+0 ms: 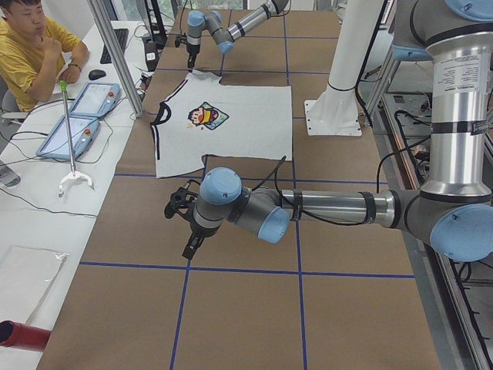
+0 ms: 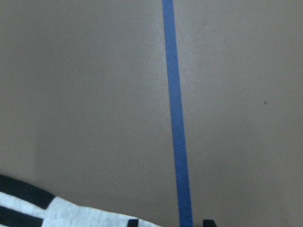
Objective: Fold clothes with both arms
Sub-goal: 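Move the right gripper toward the shirt shoulder beside the black collar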
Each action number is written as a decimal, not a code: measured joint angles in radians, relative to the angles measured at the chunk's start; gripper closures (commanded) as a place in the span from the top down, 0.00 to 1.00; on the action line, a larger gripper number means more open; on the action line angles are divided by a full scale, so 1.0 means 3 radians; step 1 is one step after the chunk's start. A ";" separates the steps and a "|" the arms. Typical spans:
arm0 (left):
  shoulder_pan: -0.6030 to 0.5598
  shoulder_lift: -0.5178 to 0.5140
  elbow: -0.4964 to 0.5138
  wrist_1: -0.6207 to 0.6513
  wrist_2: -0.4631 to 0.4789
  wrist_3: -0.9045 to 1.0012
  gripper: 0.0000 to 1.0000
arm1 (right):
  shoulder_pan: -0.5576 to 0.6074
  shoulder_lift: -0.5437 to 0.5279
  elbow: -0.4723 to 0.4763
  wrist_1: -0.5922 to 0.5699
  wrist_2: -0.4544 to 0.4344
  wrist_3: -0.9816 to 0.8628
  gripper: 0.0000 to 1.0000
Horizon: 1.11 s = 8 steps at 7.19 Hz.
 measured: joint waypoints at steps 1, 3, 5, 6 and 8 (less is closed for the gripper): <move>0.0000 0.0000 0.0000 -0.0001 -0.0001 0.0000 1.00 | -0.0002 0.0002 0.0000 0.0000 0.0004 0.0000 0.00; 0.0003 0.0000 0.0000 0.0002 -0.0002 0.0000 1.00 | -0.0003 0.0004 0.0033 0.0000 0.0008 0.0000 0.00; 0.0003 0.0000 0.0000 0.0003 -0.0002 0.0000 1.00 | -0.0004 0.0001 0.0144 -0.0001 0.0012 0.0015 0.00; 0.0004 0.0000 0.0000 0.0003 -0.0002 0.0000 1.00 | -0.0017 0.0003 0.0218 -0.0003 0.0017 0.0038 0.00; 0.0005 0.0000 -0.0003 0.0002 -0.0002 0.0000 1.00 | -0.0110 0.0115 0.0297 -0.0010 0.0023 0.0214 0.00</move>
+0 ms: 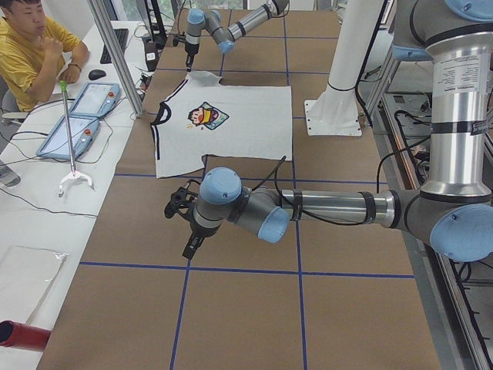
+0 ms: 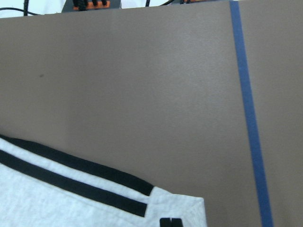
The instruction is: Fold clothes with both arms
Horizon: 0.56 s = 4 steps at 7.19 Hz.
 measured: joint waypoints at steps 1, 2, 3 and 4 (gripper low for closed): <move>-0.0001 0.0000 -0.0005 -0.0002 0.0000 -0.0002 1.00 | -0.0078 0.0102 -0.0004 -0.0004 -0.0008 0.0161 0.00; -0.0001 0.0000 -0.0013 -0.0003 0.0000 -0.0007 1.00 | -0.0149 0.0236 -0.0069 -0.0008 -0.0037 0.0313 0.00; -0.0001 0.0000 -0.0019 -0.0004 -0.0001 -0.0009 1.00 | -0.0220 0.0413 -0.0234 -0.0010 -0.0131 0.0433 0.00; -0.0001 0.0000 -0.0022 -0.0004 -0.0003 -0.0011 1.00 | -0.0279 0.0571 -0.0403 -0.0010 -0.0244 0.0529 0.00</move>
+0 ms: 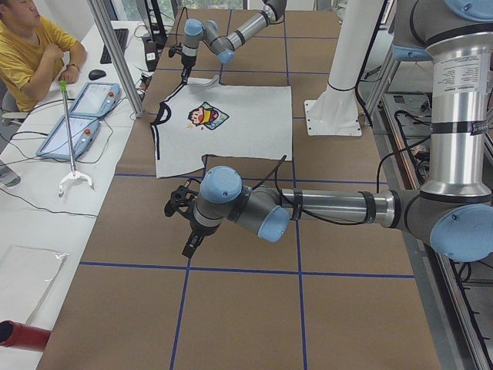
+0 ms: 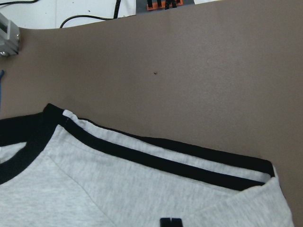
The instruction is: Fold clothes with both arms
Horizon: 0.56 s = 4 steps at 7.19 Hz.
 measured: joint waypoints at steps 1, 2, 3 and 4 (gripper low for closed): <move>0.0000 0.0000 -0.0003 0.0000 -0.0001 -0.0002 1.00 | -0.0042 0.0130 -0.0142 0.0001 -0.0086 0.0085 0.00; -0.0002 0.0000 -0.0006 0.0000 -0.0001 -0.0003 1.00 | -0.0081 0.0244 -0.0269 0.0003 -0.0163 0.0147 0.00; -0.0004 0.0000 -0.0008 0.0000 -0.0010 -0.0002 1.00 | -0.0110 0.0313 -0.0343 0.0006 -0.0217 0.0206 0.00; -0.0004 0.0000 -0.0009 0.0001 -0.0028 -0.0003 1.00 | -0.0126 0.0345 -0.0382 0.0008 -0.0258 0.0245 0.00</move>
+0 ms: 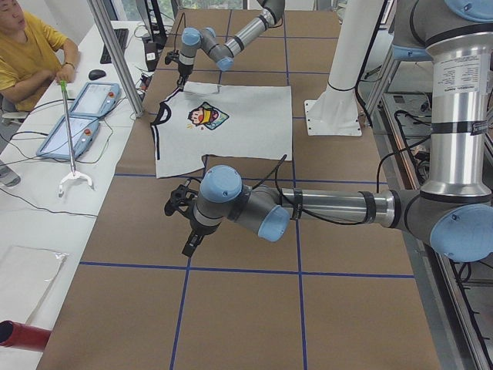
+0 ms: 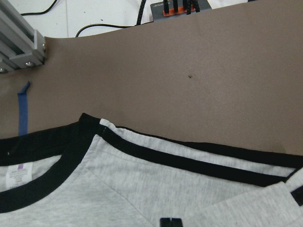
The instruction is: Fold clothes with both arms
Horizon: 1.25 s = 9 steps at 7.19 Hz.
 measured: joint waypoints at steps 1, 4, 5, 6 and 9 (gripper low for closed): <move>0.0001 0.0000 -0.0001 0.0002 -0.0015 -0.0001 1.00 | -0.0006 0.0012 -0.0022 0.0003 -0.0028 0.0016 0.00; 0.0006 0.0000 0.0010 0.0003 -0.0071 -0.0005 1.00 | -0.0009 0.0014 -0.0042 0.0002 -0.0118 0.0024 0.99; 0.0023 -0.0004 0.0010 0.0001 -0.0076 -0.0003 1.00 | -0.0009 0.0013 -0.0042 0.0003 -0.0129 0.0024 1.00; 0.0078 -0.0031 0.0013 0.0000 -0.0078 -0.0005 1.00 | -0.0003 0.0012 -0.0034 0.0005 -0.0133 0.0024 1.00; 0.0447 -0.0486 0.0201 -0.0035 -0.0068 -0.0333 1.00 | 0.0040 -0.0183 0.0341 0.0000 -0.0120 0.0037 1.00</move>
